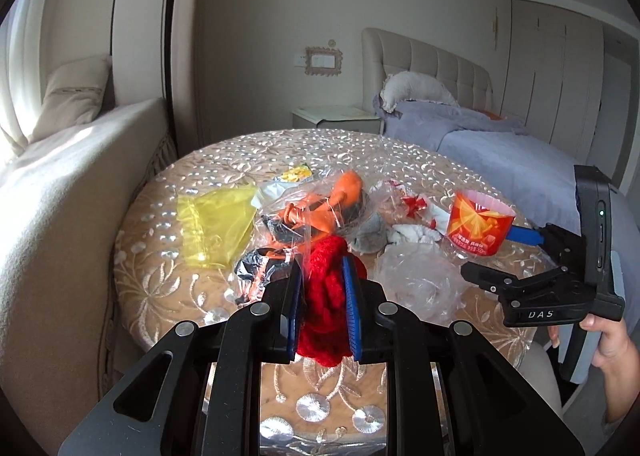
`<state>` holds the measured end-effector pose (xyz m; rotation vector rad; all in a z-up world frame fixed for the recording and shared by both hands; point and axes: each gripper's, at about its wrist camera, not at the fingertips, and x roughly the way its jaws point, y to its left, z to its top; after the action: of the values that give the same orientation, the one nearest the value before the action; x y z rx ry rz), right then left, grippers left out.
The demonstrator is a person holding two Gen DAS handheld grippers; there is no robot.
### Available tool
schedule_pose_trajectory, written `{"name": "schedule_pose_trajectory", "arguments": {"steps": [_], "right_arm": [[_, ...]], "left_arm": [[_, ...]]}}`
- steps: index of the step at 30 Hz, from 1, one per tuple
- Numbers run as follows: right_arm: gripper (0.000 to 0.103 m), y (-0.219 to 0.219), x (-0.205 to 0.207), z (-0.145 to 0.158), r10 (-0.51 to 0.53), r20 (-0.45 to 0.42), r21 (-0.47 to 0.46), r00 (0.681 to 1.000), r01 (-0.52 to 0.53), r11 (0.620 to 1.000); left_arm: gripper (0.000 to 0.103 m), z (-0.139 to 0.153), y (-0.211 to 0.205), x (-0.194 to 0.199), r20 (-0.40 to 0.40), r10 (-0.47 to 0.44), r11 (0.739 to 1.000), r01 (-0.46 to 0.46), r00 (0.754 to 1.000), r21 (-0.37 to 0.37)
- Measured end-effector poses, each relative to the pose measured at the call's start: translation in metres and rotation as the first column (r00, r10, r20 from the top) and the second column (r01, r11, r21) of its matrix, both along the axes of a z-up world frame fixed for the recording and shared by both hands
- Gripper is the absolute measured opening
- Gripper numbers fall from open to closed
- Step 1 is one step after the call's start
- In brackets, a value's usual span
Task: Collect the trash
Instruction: 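Grasp the red yarn with the left gripper while the right gripper grasps the orange paper cup, then carry the red yarn and orange cup with both grippers over the white bin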
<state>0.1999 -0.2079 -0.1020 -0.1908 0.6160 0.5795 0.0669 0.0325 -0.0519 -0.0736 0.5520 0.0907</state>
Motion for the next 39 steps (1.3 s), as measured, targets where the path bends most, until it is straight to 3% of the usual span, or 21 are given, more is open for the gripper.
{"name": "schedule_pose_trajectory", "arguments": {"steps": [4, 12, 13, 14, 15, 18, 23, 30, 35, 39], "right_arm": [[0.099, 0.021, 0.006, -0.008, 0.009, 0.004, -0.074, 1.0, -0.008, 0.997], [0.097, 0.039, 0.028, -0.021, 0.07, -0.099, -0.051, 0.993, -0.075, 0.996], [0.091, 0.039, 0.032, -0.024, 0.092, -0.14, -0.029, 0.986, -0.097, 0.995], [0.071, 0.04, 0.035, -0.028, 0.116, -0.178, 0.001, 0.977, -0.118, 0.993], [0.059, 0.037, 0.036, -0.03, 0.111, -0.183, 0.025, 0.977, -0.108, 0.994], [0.045, 0.036, 0.029, -0.027, 0.092, -0.138, 0.009, 0.986, -0.092, 0.996], [0.044, 0.022, 0.005, -0.008, 0.079, -0.019, 0.056, 0.997, -0.078, 0.995], [0.044, -0.023, -0.034, 0.051, 0.009, 0.149, 0.081, 0.989, -0.021, 0.996], [0.044, -0.078, -0.064, 0.073, -0.113, 0.222, 0.085, 0.968, 0.097, 0.992], [0.044, -0.127, -0.086, 0.073, -0.228, 0.235, 0.087, 0.945, 0.214, 0.973]], "left_arm": [[0.018, -0.002, -0.002, 0.0, 0.0, -0.006, 1.0, 0.006, 1.0, -0.009], [0.018, -0.006, 0.003, 0.0, 0.002, -0.003, 1.0, 0.003, 1.0, -0.027], [0.018, -0.006, 0.002, 0.0, 0.002, -0.003, 1.0, 0.003, 1.0, -0.029], [0.018, -0.006, 0.002, 0.0, 0.002, -0.002, 1.0, 0.002, 1.0, -0.031], [0.018, -0.007, 0.003, 0.0, 0.004, -0.001, 0.999, 0.001, 1.0, -0.033], [0.018, -0.005, 0.002, -0.002, 0.017, -0.002, 0.999, 0.002, 1.0, -0.038], [0.018, 0.0, -0.004, -0.005, 0.035, -0.014, 1.0, 0.015, 0.999, -0.019], [0.018, 0.017, -0.035, -0.008, 0.088, -0.107, 0.994, 0.108, 0.99, -0.006], [0.018, 0.021, -0.077, 0.001, 0.111, -0.228, 0.973, 0.231, 0.967, -0.017], [0.018, 0.021, -0.123, 0.008, 0.134, -0.347, 0.937, 0.351, 0.928, -0.001]]}}
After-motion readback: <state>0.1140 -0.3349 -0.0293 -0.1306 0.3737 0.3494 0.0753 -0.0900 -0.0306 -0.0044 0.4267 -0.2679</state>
